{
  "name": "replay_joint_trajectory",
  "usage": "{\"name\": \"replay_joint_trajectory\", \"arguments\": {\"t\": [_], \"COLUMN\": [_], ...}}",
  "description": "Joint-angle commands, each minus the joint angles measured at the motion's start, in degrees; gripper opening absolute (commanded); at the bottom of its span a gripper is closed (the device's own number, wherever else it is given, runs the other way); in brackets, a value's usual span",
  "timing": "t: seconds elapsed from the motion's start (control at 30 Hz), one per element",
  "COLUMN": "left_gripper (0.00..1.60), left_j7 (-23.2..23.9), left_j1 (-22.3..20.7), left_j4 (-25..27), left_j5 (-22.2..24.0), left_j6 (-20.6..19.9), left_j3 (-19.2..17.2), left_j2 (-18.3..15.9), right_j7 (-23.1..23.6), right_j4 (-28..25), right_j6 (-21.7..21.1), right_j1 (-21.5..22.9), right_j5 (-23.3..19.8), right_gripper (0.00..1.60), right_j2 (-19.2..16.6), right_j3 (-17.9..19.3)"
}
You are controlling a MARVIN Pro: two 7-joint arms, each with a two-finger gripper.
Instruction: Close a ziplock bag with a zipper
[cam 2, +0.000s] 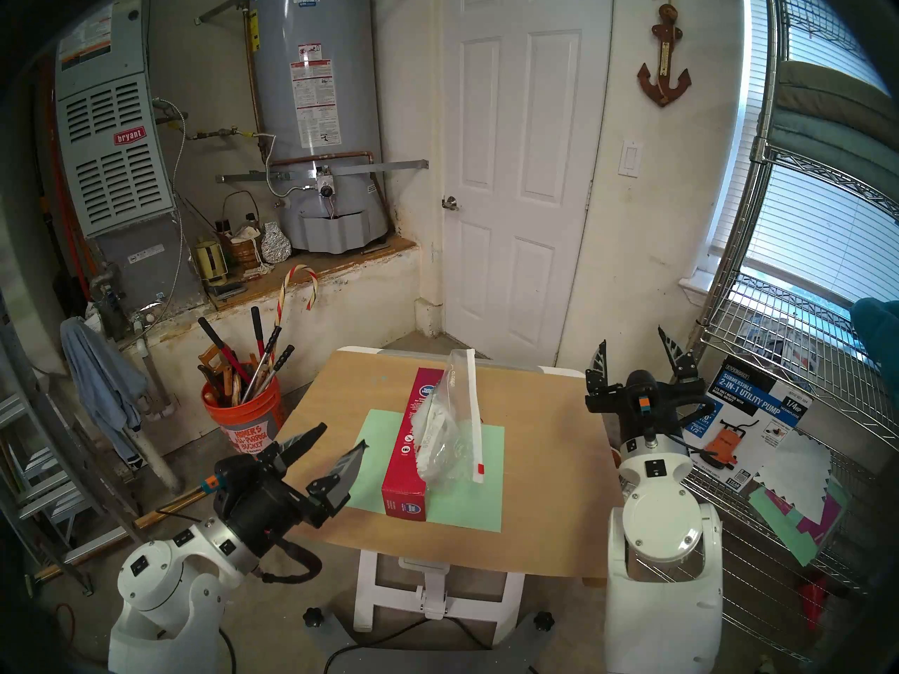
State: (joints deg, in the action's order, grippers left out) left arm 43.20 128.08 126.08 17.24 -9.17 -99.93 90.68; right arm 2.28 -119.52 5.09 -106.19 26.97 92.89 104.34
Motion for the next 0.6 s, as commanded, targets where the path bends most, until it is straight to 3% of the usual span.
{"name": "replay_joint_trajectory", "arguments": {"t": [0.0,0.07,0.2,0.27,0.43,0.57], "left_gripper": [1.6,1.6,1.6,1.6,1.6,1.6], "left_j7": [5.4,5.8,4.3,3.6,-1.4,-3.1], "left_j1": [6.7,7.0,10.9,10.7,7.0,3.1], "left_j4": [4.5,4.8,7.1,6.7,4.9,2.8], "left_j5": [-2.0,-2.6,-8.4,-9.5,-17.2,-18.1], "left_j6": [0.4,0.5,2.5,3.3,3.8,4.0], "left_j3": [0.2,0.4,2.7,3.6,6.8,8.5], "left_j2": [-0.6,-0.8,-1.6,-0.5,0.6,1.2], "right_j7": [-0.1,-0.1,-0.1,-0.1,-0.1,-0.1], "right_j4": [-1.4,-1.4,-1.5,-1.6,-1.6,-1.5], "right_j6": [0.2,0.2,0.1,0.1,0.1,0.1], "right_j1": [0.3,0.3,0.3,0.2,0.2,0.3], "right_j5": [0.1,0.1,0.2,0.2,0.2,0.2], "right_gripper": [1.6,1.6,1.6,1.6,1.6,1.6], "right_j2": [-0.1,-0.1,-0.1,-0.1,-0.1,-0.1], "right_j3": [-0.1,-0.1,-0.1,-0.2,-0.2,-0.2]}}
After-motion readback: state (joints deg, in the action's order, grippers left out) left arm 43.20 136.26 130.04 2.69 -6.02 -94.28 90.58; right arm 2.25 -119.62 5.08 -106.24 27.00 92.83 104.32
